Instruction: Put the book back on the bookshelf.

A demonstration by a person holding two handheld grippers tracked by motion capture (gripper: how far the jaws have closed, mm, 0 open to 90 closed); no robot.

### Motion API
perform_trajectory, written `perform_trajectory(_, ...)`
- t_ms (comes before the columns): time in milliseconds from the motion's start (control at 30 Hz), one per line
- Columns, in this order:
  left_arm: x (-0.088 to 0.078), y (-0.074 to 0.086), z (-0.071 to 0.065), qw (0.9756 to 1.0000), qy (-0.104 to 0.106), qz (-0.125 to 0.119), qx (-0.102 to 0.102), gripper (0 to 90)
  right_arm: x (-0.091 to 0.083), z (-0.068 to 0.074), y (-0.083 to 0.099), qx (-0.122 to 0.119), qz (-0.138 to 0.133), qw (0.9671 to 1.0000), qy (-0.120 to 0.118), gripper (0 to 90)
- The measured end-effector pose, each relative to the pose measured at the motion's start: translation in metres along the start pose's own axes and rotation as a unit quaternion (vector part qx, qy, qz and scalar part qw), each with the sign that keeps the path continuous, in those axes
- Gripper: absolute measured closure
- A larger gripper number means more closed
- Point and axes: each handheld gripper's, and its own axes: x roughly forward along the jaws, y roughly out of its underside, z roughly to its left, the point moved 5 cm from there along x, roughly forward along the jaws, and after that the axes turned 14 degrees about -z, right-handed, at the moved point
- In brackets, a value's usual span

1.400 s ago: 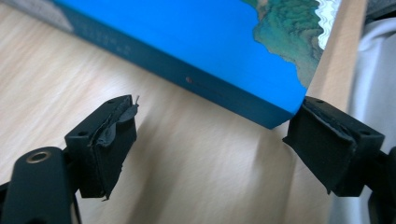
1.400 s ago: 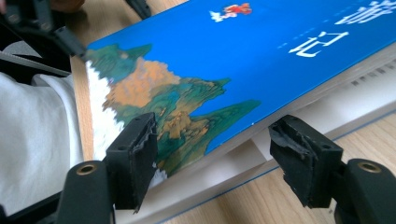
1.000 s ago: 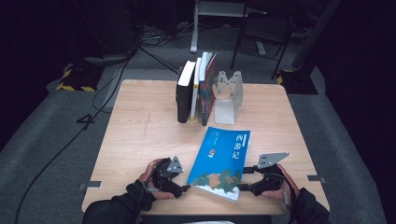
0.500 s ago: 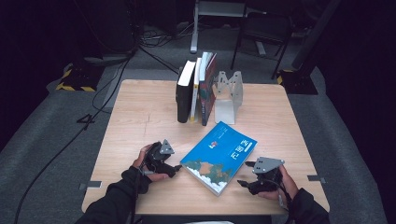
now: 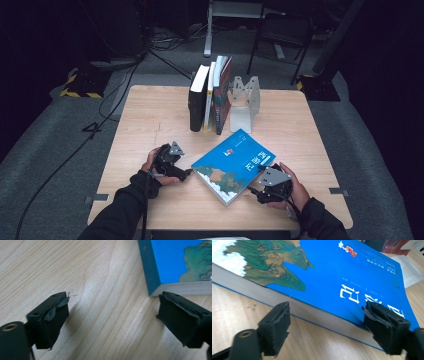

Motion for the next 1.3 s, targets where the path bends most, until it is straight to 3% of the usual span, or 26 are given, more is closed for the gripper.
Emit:
perform_trajectory(67, -0.003, -0.001, -0.004, 1.0, 0.007, -0.005, 0.0, 19.2, 0.004, 0.0, 0.001, -0.002, 0.01, 0.9999, 0.002, 20.6)
perform_trajectory(133, -0.009, -0.006, -0.01, 0.999, 0.034, -0.028, -0.009, 20.1, 0.008, -0.001, 0.002, -0.005, 0.018, 0.9998, 0.01, 15.2)
perform_trajectory(167, -0.014, -0.01, -0.015, 0.9981, 0.045, -0.043, -0.005, 20.0, 0.008, -0.002, 0.002, -0.003, 0.018, 0.9998, 0.008, 15.0)
perform_trajectory(200, -0.014, -0.01, -0.015, 0.9981, 0.045, -0.043, -0.005, 20.0, 0.008, -0.002, 0.002, -0.003, 0.018, 0.9998, 0.008, 15.0)
perform_trajectory(233, -0.018, -0.012, -0.021, 0.997, 0.058, -0.052, -0.001, 20.0, 0.008, -0.003, 0.003, 0.0, 0.017, 0.9999, 0.004, 15.1)
perform_trajectory(267, -0.023, -0.015, -0.036, 0.9948, 0.079, -0.063, 0.014, 19.3, 0.008, -0.003, 0.003, 0.003, 0.016, 0.9999, 0.001, 15.3)
perform_trajectory(333, -0.023, -0.016, -0.042, 0.994, 0.084, -0.064, 0.026, 19.1, 0.008, -0.003, 0.002, 0.005, 0.013, 0.9999, 0.001, 16.2)
perform_trajectory(367, -0.021, -0.017, -0.058, 0.9931, 0.088, -0.057, 0.051, 19.2, 0.008, -0.004, 0.002, 0.011, 0.009, 0.9999, -0.001, 18.0)
perform_trajectory(400, -0.019, -0.018, -0.064, 0.9923, 0.094, -0.056, 0.058, 19.2, 0.008, -0.004, 0.001, 0.018, 0.006, 0.9998, -0.003, 19.0)
perform_trajectory(567, -0.014, -0.025, -0.09, 0.989, 0.107, -0.058, 0.084, 16.9, 0.008, -0.007, -0.006, 0.035, -0.01, 0.9993, 0.0, 22.6)
perform_trajectory(867, 0.005, -0.033, -0.119, 0.9851, 0.114, -0.049, 0.119, 20.0, 0.008, -0.014, -0.017, 0.063, -0.041, 0.9971, -0.009, 28.2)
perform_trajectory(900, 0.008, -0.035, -0.121, 0.9842, 0.112, -0.051, 0.128, 19.7, 0.008, -0.015, -0.019, 0.066, -0.044, 0.9968, -0.01, 28.2)
perform_trajectory(1000, 0.009, -0.037, -0.125, 0.9834, 0.12, -0.056, 0.124, 19.2, 0.008, -0.017, -0.02, 0.069, -0.044, 0.9965, -0.014, 28.3)
perform_trajectory(1100, 0.008, -0.036, -0.124, 0.9832, 0.124, -0.054, 0.122, 21.4, 0.007, -0.018, -0.018, 0.063, -0.032, 0.997, -0.031, 26.9)
perform_trajectory(1167, 0.006, -0.032, -0.121, 0.9834, 0.124, -0.053, 0.121, 21.0, 0.002, -0.017, -0.009, 0.071, -0.011, 0.9966, -0.041, 24.3)
perform_trajectory(1300, 0.001, -0.028, -0.118, 0.9827, 0.132, -0.055, 0.118, 18.0, -0.004, -0.017, 0.003, 0.064, 0.018, 0.9978, -0.01, 18.9)
